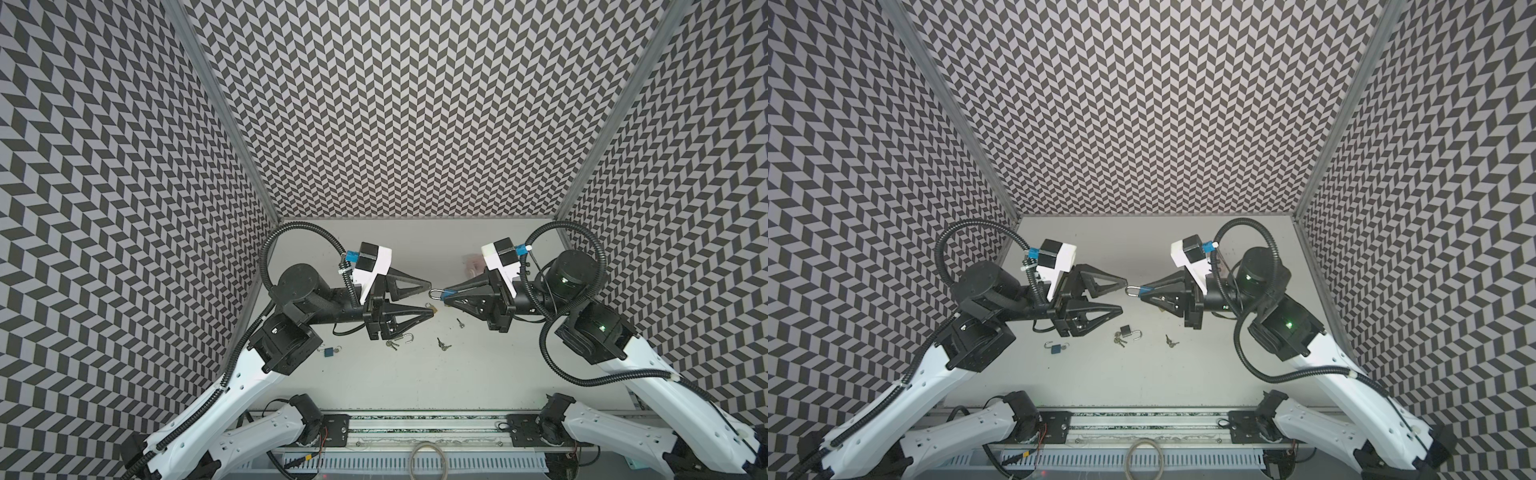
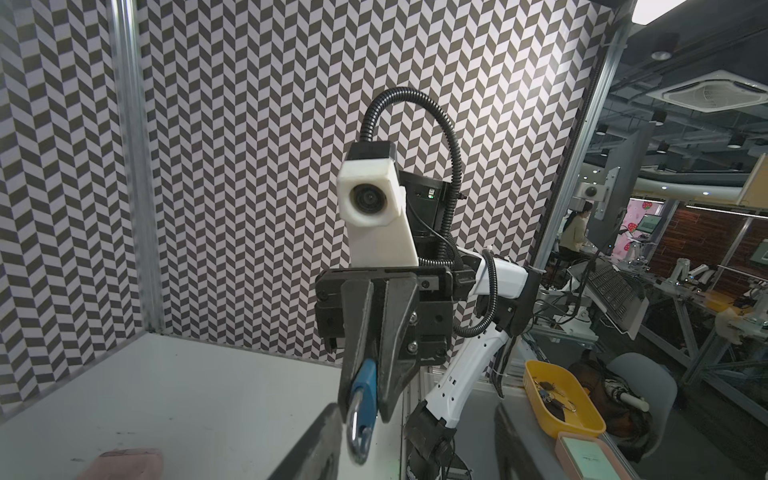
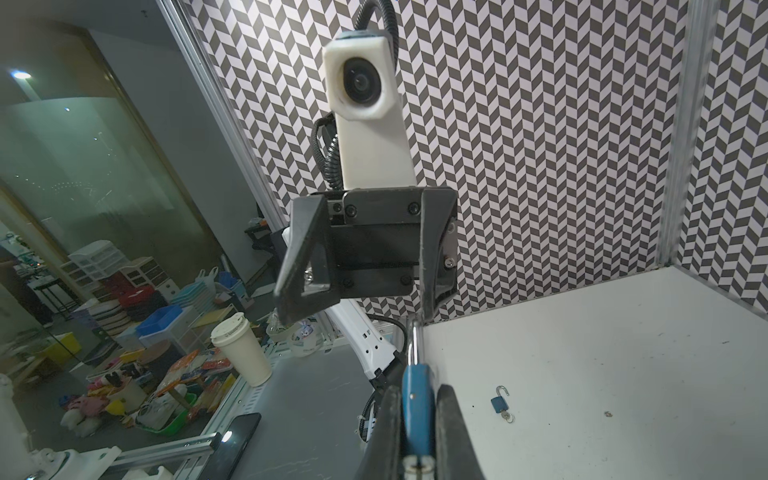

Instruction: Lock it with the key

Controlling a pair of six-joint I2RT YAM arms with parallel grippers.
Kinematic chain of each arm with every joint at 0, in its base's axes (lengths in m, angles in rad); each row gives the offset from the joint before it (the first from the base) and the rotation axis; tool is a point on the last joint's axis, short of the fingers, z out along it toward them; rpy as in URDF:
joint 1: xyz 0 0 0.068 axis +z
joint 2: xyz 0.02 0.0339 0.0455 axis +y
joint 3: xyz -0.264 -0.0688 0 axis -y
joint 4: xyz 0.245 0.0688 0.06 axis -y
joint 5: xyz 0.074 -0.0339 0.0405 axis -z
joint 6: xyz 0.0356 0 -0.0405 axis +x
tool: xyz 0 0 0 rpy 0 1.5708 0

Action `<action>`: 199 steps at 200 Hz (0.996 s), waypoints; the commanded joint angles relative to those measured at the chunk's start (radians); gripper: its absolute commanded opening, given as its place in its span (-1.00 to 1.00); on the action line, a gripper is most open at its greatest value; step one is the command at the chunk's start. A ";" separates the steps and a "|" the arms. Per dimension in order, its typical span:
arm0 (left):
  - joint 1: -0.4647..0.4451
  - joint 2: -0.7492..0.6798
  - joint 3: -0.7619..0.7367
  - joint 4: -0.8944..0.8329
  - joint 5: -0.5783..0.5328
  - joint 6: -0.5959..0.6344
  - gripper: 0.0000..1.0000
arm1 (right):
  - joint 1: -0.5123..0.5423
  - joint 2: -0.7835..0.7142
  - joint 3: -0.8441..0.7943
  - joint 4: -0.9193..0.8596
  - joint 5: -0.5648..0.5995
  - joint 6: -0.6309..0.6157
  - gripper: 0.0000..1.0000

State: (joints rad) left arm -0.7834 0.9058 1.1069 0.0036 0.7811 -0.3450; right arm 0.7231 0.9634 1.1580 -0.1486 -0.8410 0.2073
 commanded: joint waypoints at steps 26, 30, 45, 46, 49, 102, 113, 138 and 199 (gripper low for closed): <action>0.006 0.002 -0.014 0.029 0.011 -0.010 -0.03 | -0.004 -0.012 -0.016 0.056 -0.036 -0.006 -1.00; 0.005 0.003 -0.013 0.030 0.014 -0.011 -0.02 | -0.004 -0.012 -0.016 0.057 -0.038 -0.005 -1.00; 0.006 0.009 -0.015 0.030 0.018 -0.011 -0.11 | -0.004 -0.012 -0.016 0.061 -0.042 -0.002 -1.00; 0.005 0.009 -0.014 0.029 0.017 -0.011 -0.12 | -0.004 -0.012 -0.016 0.062 -0.041 -0.002 -1.00; 0.006 0.008 -0.016 0.031 0.017 -0.013 -0.16 | -0.004 -0.012 -0.015 0.062 -0.041 -0.002 -1.00; 0.006 0.006 -0.016 0.016 -0.012 -0.010 -0.52 | -0.004 -0.032 -0.024 0.075 -0.043 -0.005 -1.00; 0.006 0.008 -0.016 0.019 0.000 -0.010 -0.61 | -0.004 -0.032 -0.023 0.079 -0.044 -0.004 -1.00; 0.005 0.008 -0.016 0.021 0.015 -0.008 -0.93 | -0.004 -0.030 -0.022 0.081 -0.043 -0.001 -1.00; 0.004 0.015 -0.014 0.017 0.045 0.001 -1.00 | -0.004 -0.025 -0.014 0.080 -0.038 -0.001 -1.00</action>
State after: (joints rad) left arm -0.7784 0.9165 1.0958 0.0097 0.7876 -0.3569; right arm 0.7231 0.9463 1.1412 -0.1261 -0.8799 0.2070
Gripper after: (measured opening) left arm 0.048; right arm 0.100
